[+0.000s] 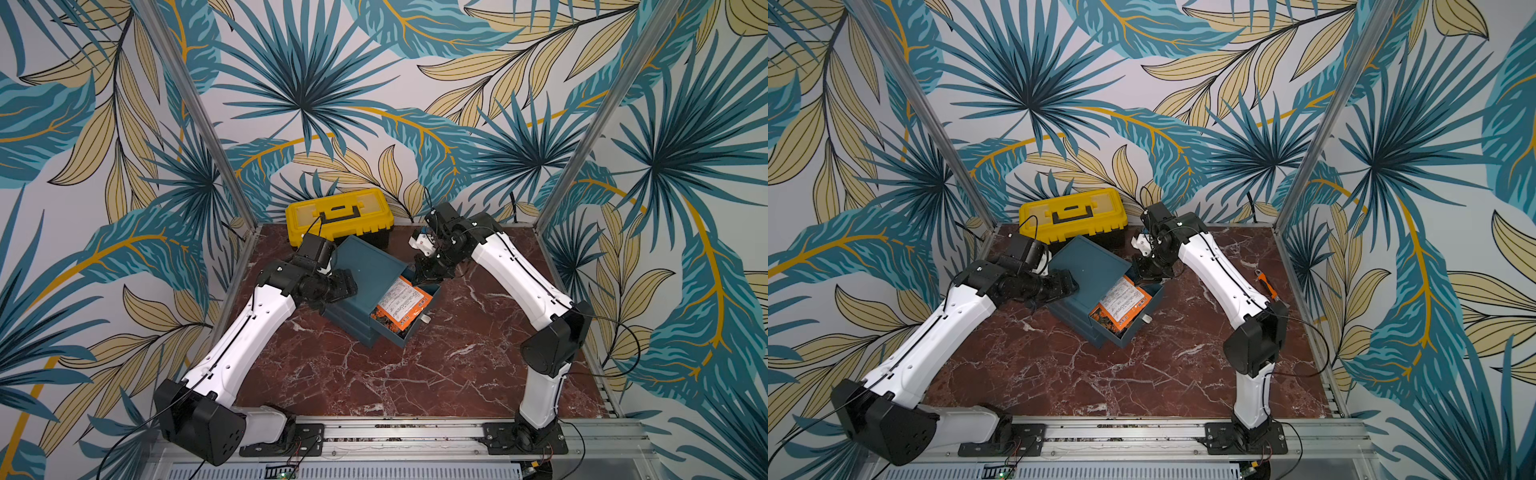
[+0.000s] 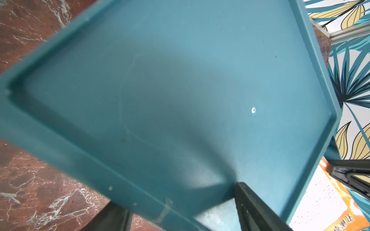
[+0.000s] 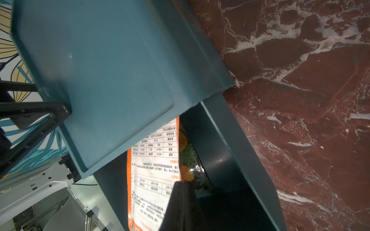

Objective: Take the seed bags out of the drawer
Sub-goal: Pick up the seed packet from the drawer, then place the seed packet at the center of the board.

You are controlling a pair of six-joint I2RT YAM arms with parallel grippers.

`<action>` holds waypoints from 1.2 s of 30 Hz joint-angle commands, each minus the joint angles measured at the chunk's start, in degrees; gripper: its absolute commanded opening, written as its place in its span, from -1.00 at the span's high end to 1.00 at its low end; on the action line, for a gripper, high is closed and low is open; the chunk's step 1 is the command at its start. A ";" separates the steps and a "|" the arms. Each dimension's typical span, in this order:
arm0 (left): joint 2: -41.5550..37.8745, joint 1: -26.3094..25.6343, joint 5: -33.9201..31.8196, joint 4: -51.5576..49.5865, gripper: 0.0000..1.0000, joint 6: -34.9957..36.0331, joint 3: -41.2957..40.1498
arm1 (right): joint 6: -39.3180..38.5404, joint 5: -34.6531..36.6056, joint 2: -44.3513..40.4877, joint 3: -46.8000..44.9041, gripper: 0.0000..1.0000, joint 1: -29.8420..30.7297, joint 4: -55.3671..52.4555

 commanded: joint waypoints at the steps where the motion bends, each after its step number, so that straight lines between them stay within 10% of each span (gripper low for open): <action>1: 1.51 -0.16 0.38 -1.36 -0.63 1.89 0.70 | 0.07 -0.90 -3.17 -0.68 1.00 -0.53 -2.36; 36: 1.12 -0.14 0.98 -1.07 -0.68 2.74 2.56 | 2.70 5.55 -28.17 -12.21 1.00 -10.25 2.23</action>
